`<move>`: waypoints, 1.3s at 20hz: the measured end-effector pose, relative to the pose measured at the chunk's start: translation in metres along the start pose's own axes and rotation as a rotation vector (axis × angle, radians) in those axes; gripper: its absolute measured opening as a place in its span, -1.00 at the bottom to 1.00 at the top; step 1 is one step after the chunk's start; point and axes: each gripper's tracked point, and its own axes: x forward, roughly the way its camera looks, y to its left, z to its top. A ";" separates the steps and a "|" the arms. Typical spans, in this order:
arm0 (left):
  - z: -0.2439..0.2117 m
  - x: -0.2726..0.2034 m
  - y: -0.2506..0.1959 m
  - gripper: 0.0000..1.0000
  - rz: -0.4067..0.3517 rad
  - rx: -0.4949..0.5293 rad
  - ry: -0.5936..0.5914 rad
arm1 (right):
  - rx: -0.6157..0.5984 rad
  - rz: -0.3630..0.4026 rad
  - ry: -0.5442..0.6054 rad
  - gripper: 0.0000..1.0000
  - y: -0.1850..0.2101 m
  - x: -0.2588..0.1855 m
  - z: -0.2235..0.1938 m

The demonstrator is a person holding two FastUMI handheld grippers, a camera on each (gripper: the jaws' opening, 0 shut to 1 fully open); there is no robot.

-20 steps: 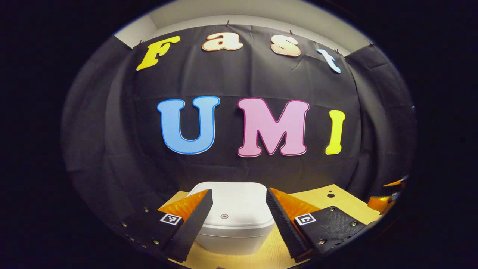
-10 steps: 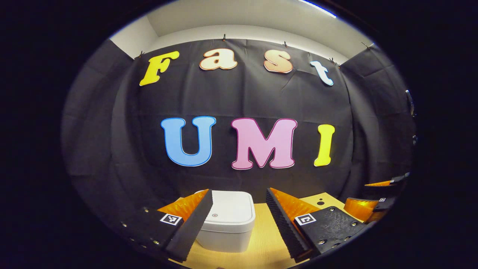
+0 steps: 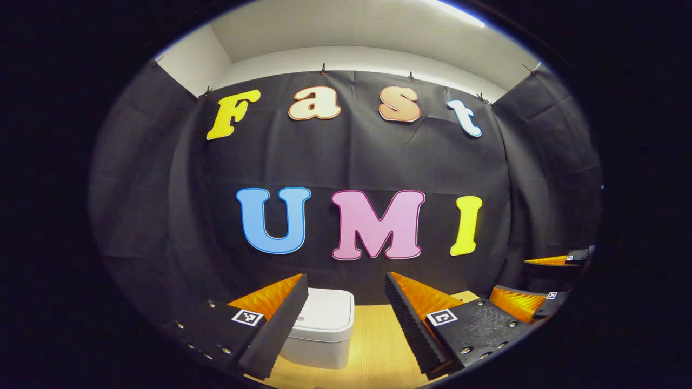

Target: Press the lid of the desktop garbage bin to open it, pick up the crumpled paper on the desktop and throw it into the bin, then pick up the pop can on the desktop and drop it into the bin, and finally close the garbage bin lid.

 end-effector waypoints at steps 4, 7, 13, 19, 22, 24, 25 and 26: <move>0.008 -0.004 0.009 0.88 -0.001 -0.015 -0.020 | 0.050 -0.042 0.018 0.96 -0.003 -0.001 0.007; 0.008 -0.004 0.019 0.88 -0.021 -0.006 -0.022 | 0.069 -0.059 0.008 0.96 0.007 -0.001 0.018; 0.010 -0.009 0.035 0.88 -0.053 0.023 -0.056 | 0.045 -0.089 -0.041 0.95 0.038 -0.005 0.032; 0.004 -0.018 0.033 0.84 -0.105 -0.012 -0.059 | 0.058 -0.175 -0.074 0.96 0.035 -0.002 0.036; -0.002 -0.028 0.035 0.88 -0.129 -0.013 -0.050 | 0.043 -0.217 -0.081 0.95 0.032 -0.007 0.035; -0.004 -0.029 0.038 0.88 -0.140 -0.013 -0.048 | 0.051 -0.231 -0.077 0.95 0.034 -0.011 0.031; -0.004 -0.029 0.039 0.88 -0.143 -0.014 -0.048 | 0.053 -0.238 -0.073 0.96 0.034 -0.013 0.029; -0.005 -0.029 0.041 0.88 -0.144 -0.014 -0.047 | 0.052 -0.241 -0.067 0.95 0.035 -0.014 0.027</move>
